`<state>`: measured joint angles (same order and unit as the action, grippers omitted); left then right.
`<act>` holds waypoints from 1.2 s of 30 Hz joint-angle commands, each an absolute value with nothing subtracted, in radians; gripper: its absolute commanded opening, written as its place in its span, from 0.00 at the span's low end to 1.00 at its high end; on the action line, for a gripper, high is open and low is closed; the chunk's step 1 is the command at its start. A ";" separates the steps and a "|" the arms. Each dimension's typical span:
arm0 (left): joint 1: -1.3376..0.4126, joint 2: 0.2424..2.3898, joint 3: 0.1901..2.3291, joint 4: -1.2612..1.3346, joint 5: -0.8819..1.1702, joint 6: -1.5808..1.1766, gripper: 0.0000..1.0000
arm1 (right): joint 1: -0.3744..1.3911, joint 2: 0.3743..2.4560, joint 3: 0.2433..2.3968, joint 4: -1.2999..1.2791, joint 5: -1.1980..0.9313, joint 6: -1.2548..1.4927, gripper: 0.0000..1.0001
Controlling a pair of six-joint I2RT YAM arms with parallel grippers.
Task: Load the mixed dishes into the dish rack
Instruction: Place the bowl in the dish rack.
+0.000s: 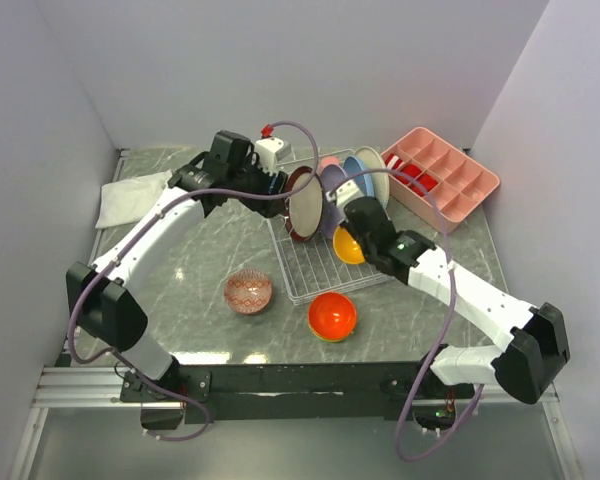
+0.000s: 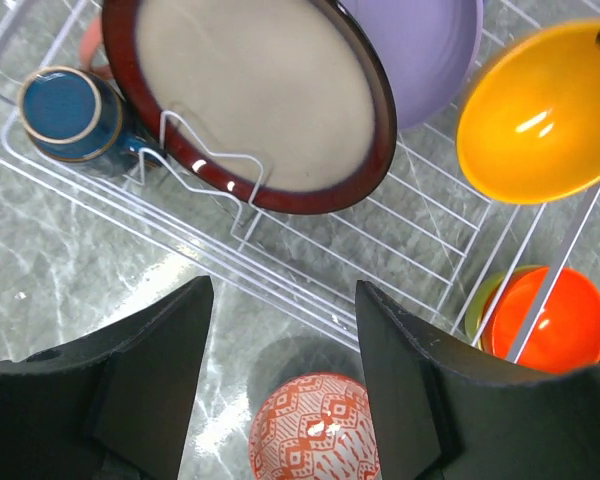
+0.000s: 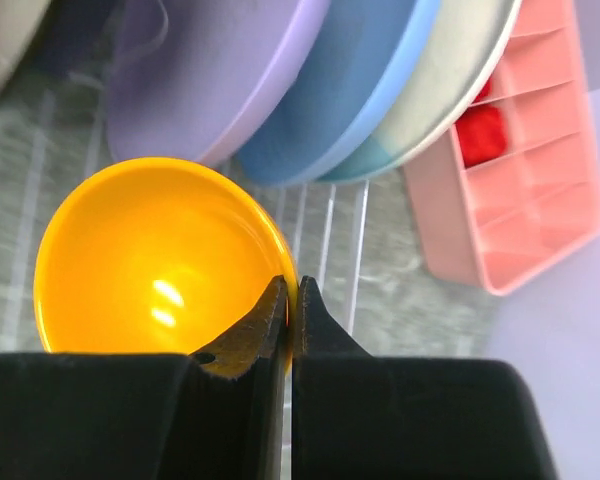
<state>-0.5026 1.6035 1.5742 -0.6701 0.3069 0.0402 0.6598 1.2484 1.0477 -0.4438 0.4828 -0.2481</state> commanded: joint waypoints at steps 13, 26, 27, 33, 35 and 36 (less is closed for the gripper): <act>-0.485 1.451 1.490 -0.589 0.244 0.044 0.66 | 0.770 1.419 0.919 -0.221 0.911 -0.551 0.00; -0.463 1.321 1.348 -0.515 0.235 0.029 0.66 | 0.822 1.578 0.882 -0.108 1.006 -0.630 0.00; -0.463 1.315 1.344 -0.514 0.233 0.029 0.66 | 0.833 1.582 0.870 -0.089 1.020 -0.650 0.00; -0.463 1.269 1.289 -0.483 0.216 0.028 0.66 | 0.943 1.594 0.900 -0.184 1.009 -0.615 0.00; -0.462 1.259 1.278 -0.477 0.216 0.028 0.67 | 0.956 1.620 0.937 -0.242 0.982 -0.578 0.00; -0.463 1.255 1.276 -0.476 0.218 0.026 0.67 | 0.954 1.627 0.945 -0.244 0.982 -0.575 0.00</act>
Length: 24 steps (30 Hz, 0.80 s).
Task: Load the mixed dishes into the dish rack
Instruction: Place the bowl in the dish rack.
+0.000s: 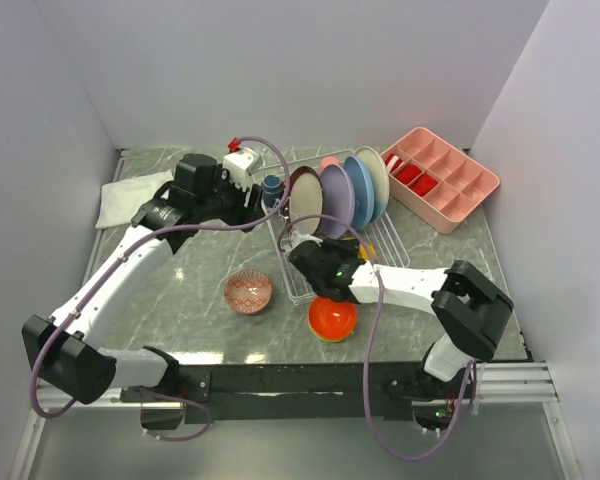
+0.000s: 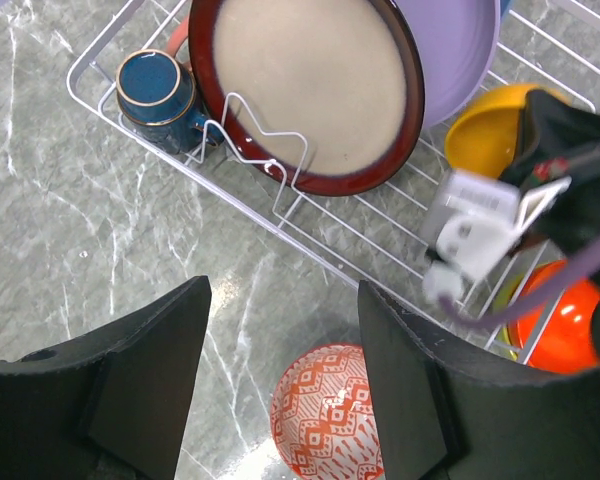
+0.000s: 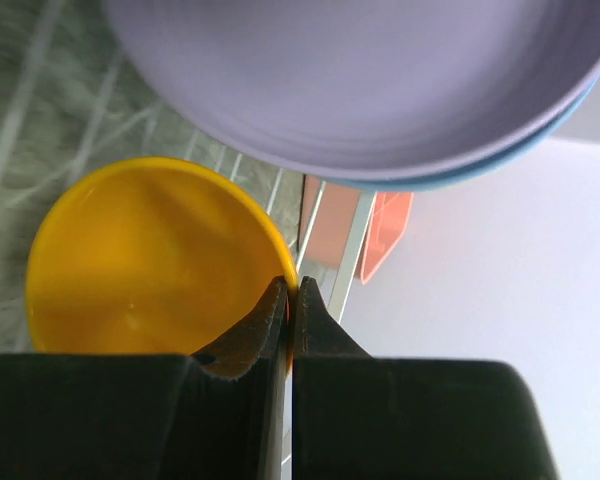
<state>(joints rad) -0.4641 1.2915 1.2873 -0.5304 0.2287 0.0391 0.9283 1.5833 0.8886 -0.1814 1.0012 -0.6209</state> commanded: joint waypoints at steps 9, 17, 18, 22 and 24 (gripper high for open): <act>-0.459 1.226 1.258 -0.468 0.213 0.029 0.67 | 0.954 1.703 0.954 -0.180 1.044 -0.655 0.00; -0.434 1.189 1.223 -0.448 0.235 0.015 0.67 | 0.976 1.763 0.969 -0.248 1.049 -0.715 0.00; -0.436 1.177 1.215 -0.448 0.230 0.017 0.67 | 0.994 1.767 0.988 -0.249 1.043 -0.715 0.00; -0.434 1.155 1.203 -0.449 0.227 0.021 0.68 | 1.019 1.827 1.034 -0.238 1.042 -0.721 0.00; -0.434 1.140 1.192 -0.445 0.230 0.020 0.68 | 1.020 1.848 1.060 -0.230 1.042 -0.735 0.00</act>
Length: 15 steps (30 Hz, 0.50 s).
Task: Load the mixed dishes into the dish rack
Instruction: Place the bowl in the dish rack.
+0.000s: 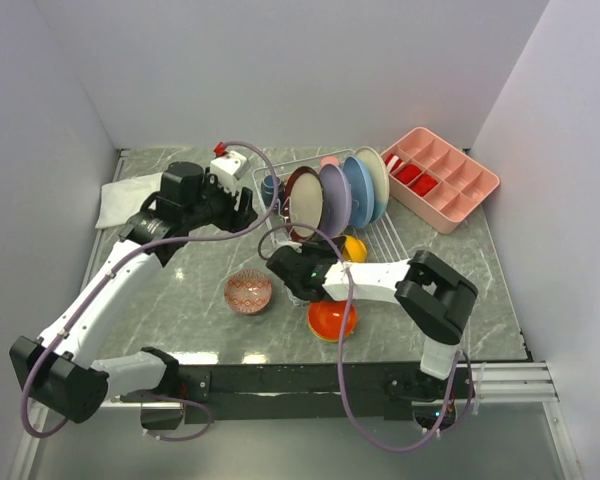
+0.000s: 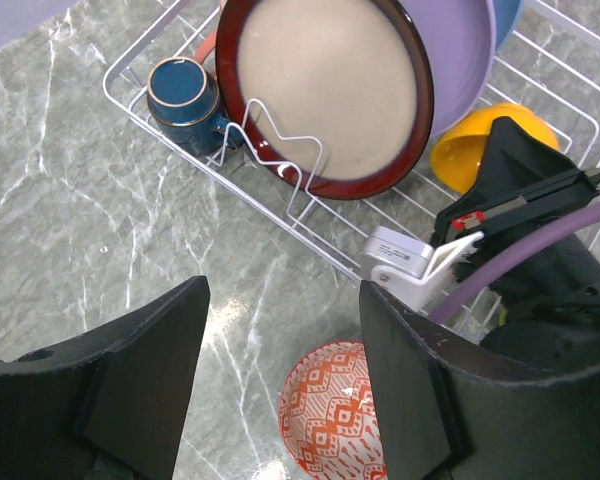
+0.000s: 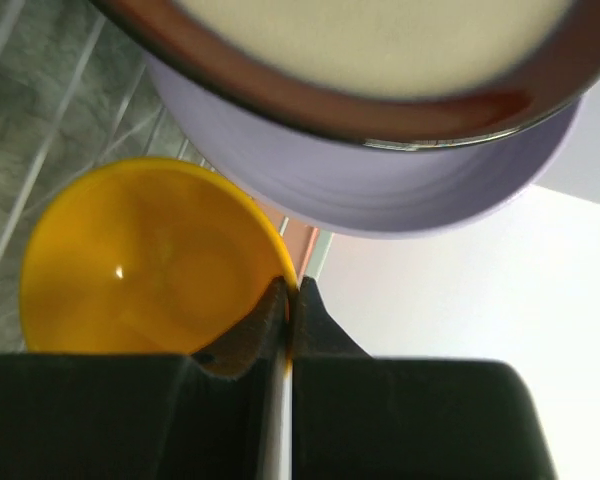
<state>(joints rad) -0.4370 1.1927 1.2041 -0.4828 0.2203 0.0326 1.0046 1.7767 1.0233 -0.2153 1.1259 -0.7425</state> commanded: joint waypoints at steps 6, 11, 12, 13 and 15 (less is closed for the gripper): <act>-0.428 1.109 1.164 -0.434 0.219 0.026 0.69 | 1.043 1.917 1.104 -0.225 1.035 -0.738 0.00; -0.416 1.103 1.170 -0.437 0.232 0.018 0.69 | 1.066 1.937 1.153 -0.267 1.023 -0.710 0.59; -0.417 1.104 1.180 -0.440 0.233 0.017 0.69 | 1.072 1.948 1.185 -0.284 1.023 -0.690 0.72; -0.417 1.104 1.184 -0.443 0.238 0.015 0.69 | 1.078 1.957 1.210 -0.307 1.025 -0.677 0.80; -0.417 1.101 1.198 -0.448 0.245 0.015 0.70 | 1.089 1.985 1.282 -0.389 1.029 -0.626 0.82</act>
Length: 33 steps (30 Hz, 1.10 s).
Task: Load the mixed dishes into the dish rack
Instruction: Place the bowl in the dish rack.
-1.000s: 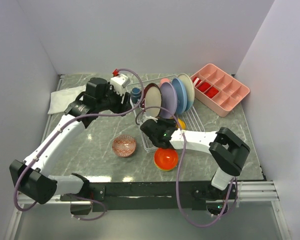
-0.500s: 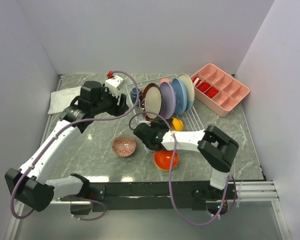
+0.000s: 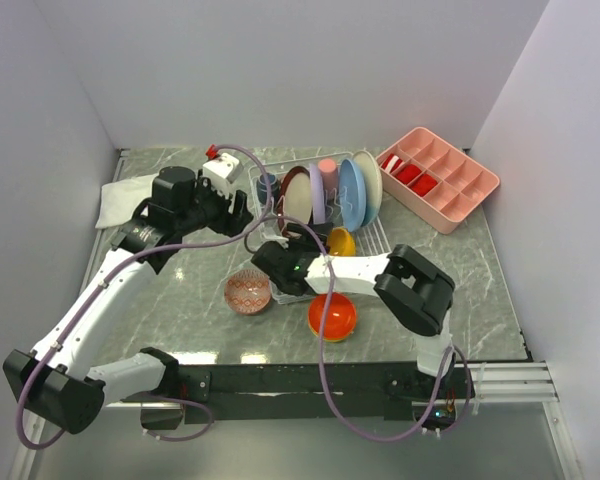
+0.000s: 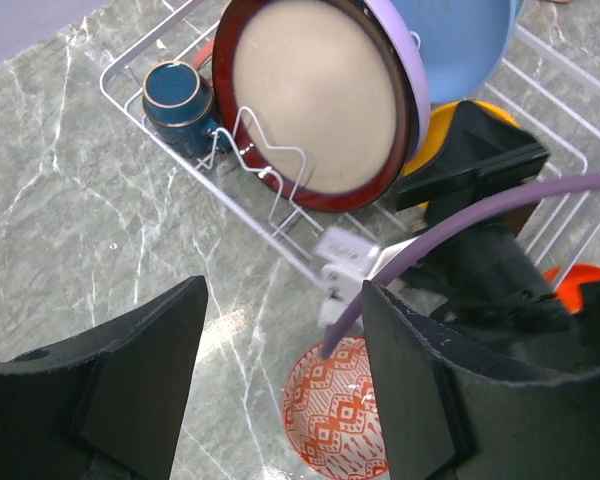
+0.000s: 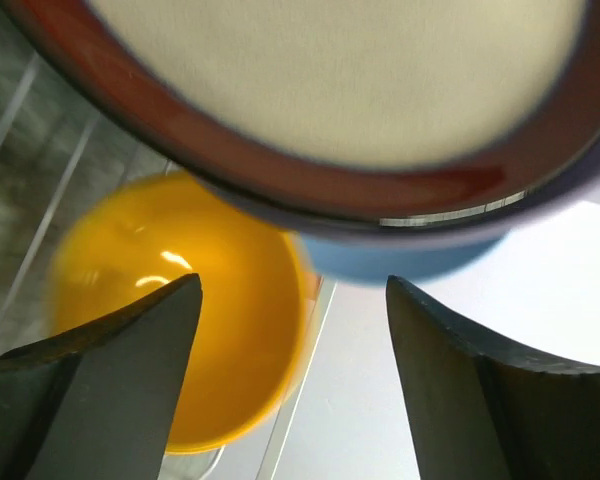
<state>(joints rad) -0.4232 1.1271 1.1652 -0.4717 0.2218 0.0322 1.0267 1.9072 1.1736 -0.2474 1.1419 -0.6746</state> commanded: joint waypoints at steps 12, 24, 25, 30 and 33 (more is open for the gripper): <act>-0.410 1.109 1.198 -0.449 0.239 0.017 0.70 | 1.097 1.932 1.353 -0.564 0.985 -0.517 0.92; -0.403 1.186 1.261 -0.446 0.206 0.015 0.69 | 1.066 1.746 1.325 -0.685 0.801 -0.425 1.00; -0.400 1.183 1.259 -0.436 0.195 0.018 0.70 | 1.066 1.730 1.330 -0.696 0.786 -0.417 1.00; -0.390 1.164 1.236 -0.377 0.146 0.006 0.78 | 1.043 1.642 1.413 -0.768 0.648 -0.341 1.00; -0.373 1.199 1.282 -0.411 0.135 -0.027 0.80 | 1.026 1.585 1.430 -0.824 0.520 -0.282 1.00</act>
